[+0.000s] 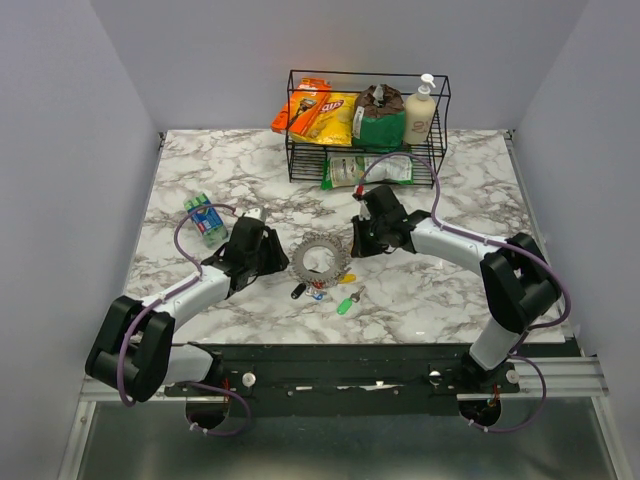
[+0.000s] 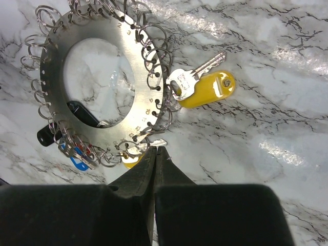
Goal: Put the keys on the keyring
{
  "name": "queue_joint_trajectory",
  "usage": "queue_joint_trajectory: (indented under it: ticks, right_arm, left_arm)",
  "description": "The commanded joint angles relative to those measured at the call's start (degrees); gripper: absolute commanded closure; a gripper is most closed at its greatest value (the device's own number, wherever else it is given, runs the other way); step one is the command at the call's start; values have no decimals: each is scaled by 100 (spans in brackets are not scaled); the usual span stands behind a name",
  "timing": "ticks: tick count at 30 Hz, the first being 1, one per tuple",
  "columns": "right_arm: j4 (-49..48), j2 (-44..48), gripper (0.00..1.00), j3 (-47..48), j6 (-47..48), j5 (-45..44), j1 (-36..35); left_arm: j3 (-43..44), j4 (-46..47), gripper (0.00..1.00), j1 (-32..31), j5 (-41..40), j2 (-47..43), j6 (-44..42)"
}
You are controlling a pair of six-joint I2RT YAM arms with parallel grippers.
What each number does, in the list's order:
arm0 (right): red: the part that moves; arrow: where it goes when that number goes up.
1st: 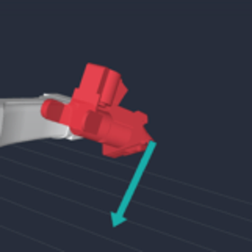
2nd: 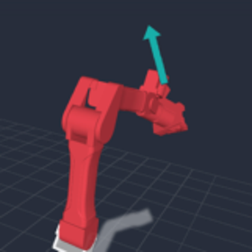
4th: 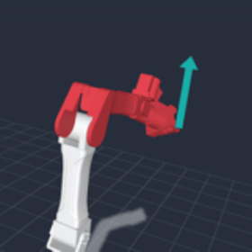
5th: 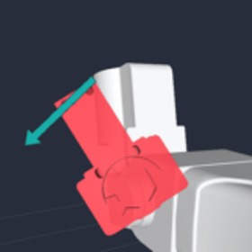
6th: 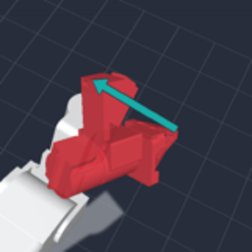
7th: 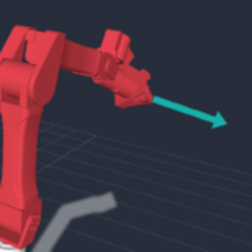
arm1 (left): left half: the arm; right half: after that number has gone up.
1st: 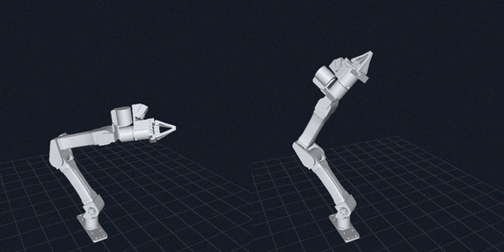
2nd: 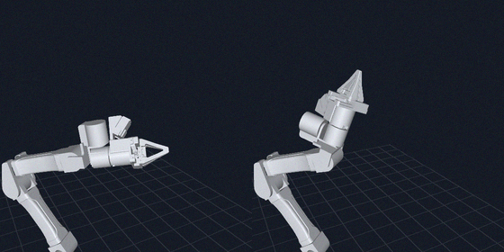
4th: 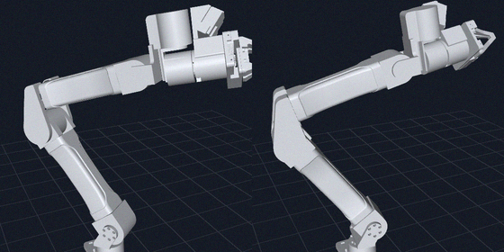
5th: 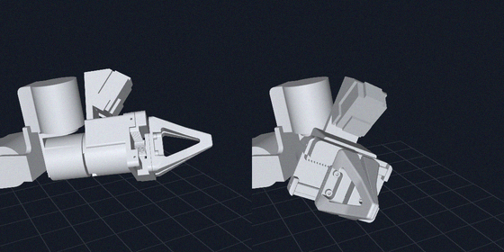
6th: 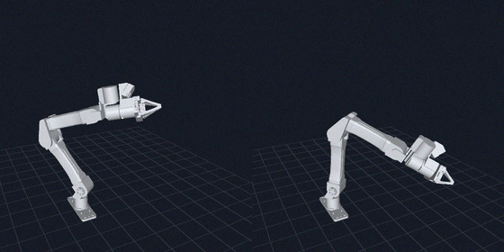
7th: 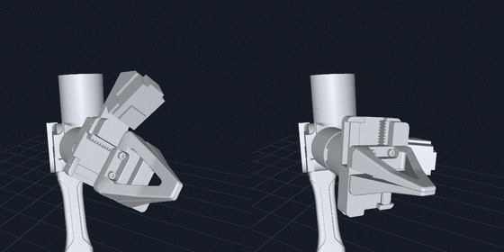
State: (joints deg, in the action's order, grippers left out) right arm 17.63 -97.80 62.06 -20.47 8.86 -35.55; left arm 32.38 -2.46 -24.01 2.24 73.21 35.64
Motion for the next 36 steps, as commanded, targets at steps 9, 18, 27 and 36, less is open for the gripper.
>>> queue_joint_trajectory:
  ticks: [9, 18, 27, 36]
  right_arm:
    - [-462, 543, 72, -177, 263, 1012, -154]
    - [-567, 376, 66, -150, 184, 1319, -207]
    - [-638, 358, 62, -168, 157, 1355, -224]
    - [-673, 332, 61, -159, 122, 1381, -215]
  left_arm:
    - [40, 360, 44, 28, 180, 97, -4]
    - [-109, 492, 46, 28, 145, 79, -83]
    - [-267, 913, 54, 28, 250, 264, -83]
    - [-346, 1388, 58, 28, 391, 773, 4]
